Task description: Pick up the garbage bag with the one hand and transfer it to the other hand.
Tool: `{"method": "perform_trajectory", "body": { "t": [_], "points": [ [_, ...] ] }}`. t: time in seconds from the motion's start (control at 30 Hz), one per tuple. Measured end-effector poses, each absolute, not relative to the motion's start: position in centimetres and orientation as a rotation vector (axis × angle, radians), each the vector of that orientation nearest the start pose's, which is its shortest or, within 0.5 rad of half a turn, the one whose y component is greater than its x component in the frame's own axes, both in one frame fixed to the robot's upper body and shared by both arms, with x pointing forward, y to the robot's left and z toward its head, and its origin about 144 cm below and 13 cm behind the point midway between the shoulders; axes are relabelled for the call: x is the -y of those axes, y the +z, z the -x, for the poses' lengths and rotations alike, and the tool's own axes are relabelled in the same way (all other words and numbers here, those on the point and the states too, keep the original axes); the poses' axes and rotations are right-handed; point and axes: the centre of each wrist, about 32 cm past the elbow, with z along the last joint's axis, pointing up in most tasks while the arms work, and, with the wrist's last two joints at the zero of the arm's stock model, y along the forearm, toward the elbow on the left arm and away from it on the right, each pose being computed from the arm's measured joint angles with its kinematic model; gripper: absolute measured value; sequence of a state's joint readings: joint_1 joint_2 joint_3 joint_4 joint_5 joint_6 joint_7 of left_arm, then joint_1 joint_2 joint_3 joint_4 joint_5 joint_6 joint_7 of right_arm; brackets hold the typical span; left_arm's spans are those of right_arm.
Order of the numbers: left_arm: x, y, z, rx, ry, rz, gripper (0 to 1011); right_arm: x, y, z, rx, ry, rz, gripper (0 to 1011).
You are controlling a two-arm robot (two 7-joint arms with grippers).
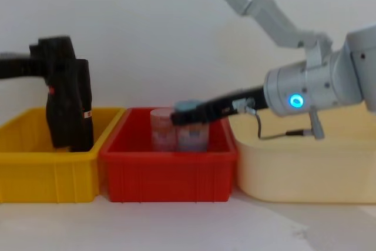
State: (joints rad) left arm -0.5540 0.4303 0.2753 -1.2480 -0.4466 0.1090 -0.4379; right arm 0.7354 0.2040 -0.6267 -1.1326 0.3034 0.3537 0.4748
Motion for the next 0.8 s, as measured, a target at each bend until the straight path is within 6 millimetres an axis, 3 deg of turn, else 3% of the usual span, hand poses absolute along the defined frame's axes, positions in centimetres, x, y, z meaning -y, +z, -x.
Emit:
{"method": "perform_trajectory", "body": {
  "t": [0.2,0.37,0.6,0.8],
  "points": [
    [-31.4,128.0,-59.1,0.117,1.025,0.013,386,15.2,127.6,-61.1,0.037,-0.726,0.305,647],
    [-30.8,131.1,-59.2,0.161,1.001,0.072,386,15.9,129.4,-60.3,0.083,-0.778,0.270,647],
    [-30.0,133.2,-60.1,0.163,0.942,0.123,386,16.9,130.9,-59.3,0.116,-0.864,0.252,647],
    [-29.1,133.9,-61.4,0.131,0.882,0.142,386,18.1,131.3,-58.5,0.122,-0.938,0.253,647]
  ]
}}
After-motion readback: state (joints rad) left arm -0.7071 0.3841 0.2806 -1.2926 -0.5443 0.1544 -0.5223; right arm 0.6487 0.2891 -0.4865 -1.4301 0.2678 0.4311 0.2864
